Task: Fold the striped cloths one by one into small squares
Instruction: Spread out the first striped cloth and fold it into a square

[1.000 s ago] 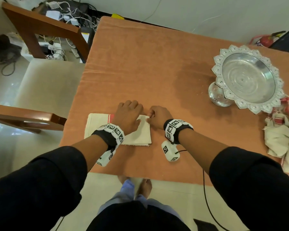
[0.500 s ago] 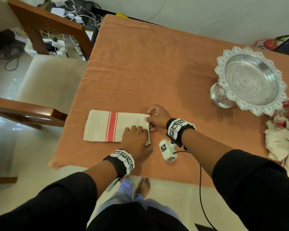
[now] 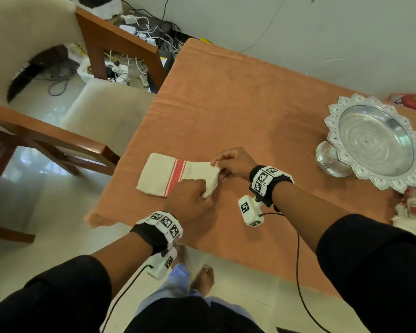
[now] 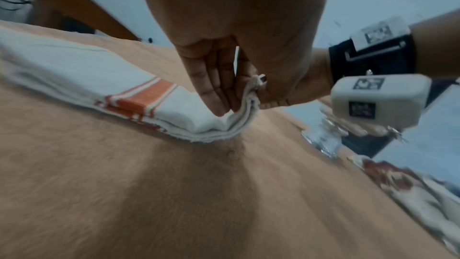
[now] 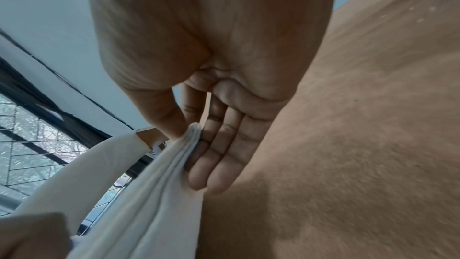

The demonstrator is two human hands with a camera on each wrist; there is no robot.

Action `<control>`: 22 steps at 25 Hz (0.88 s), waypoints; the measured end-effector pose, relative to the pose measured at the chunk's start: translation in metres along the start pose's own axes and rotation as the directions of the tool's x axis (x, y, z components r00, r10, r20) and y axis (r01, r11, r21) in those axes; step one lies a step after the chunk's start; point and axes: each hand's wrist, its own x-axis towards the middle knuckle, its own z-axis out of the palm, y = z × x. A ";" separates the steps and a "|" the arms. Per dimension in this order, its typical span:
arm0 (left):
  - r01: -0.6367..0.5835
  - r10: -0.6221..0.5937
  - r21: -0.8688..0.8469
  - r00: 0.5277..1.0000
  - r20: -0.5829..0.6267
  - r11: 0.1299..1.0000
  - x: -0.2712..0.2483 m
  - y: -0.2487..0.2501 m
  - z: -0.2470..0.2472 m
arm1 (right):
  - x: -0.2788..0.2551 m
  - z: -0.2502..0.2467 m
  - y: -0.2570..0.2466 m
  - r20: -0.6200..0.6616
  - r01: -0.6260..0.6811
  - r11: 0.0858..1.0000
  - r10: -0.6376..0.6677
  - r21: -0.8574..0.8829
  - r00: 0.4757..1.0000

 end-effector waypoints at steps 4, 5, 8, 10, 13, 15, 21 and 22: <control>0.161 -0.212 -0.353 0.971 -0.110 0.922 -0.018 -0.030 -0.024 | 0.010 0.007 -0.030 0.120 0.040 0.999 -0.039 -0.006 0.992; 0.194 -0.267 -0.423 0.956 -0.121 0.885 -0.022 -0.038 -0.029 | 0.014 0.012 -0.037 0.143 0.086 0.996 -0.080 -0.037 0.987; 0.247 -0.385 -0.559 0.912 -0.143 0.792 -0.029 -0.060 -0.041 | 0.036 0.029 -0.050 0.136 0.268 0.932 -0.241 -0.244 0.961; 0.282 -0.455 -0.604 0.877 -0.152 0.745 -0.033 -0.079 -0.044 | 0.054 0.048 -0.058 0.155 0.344 0.874 -0.308 -0.342 0.939; 0.337 -0.542 -0.683 0.834 -0.102 0.648 -0.036 -0.096 -0.041 | 0.076 0.076 -0.066 0.206 0.368 0.843 -0.310 -0.392 0.928; 0.375 -0.591 -0.753 0.806 -0.023 0.541 -0.034 -0.105 -0.038 | 0.087 0.095 -0.068 0.236 0.381 0.811 -0.305 -0.443 0.923; 0.482 -0.577 -0.437 0.810 -0.107 0.759 -0.021 -0.120 -0.043 | 0.105 0.122 -0.069 0.294 0.415 0.745 -0.300 -0.523 0.908; 0.497 -0.569 -0.355 0.811 -0.135 0.792 -0.019 -0.123 -0.048 | 0.107 0.123 -0.070 0.291 0.416 0.735 -0.302 -0.536 0.908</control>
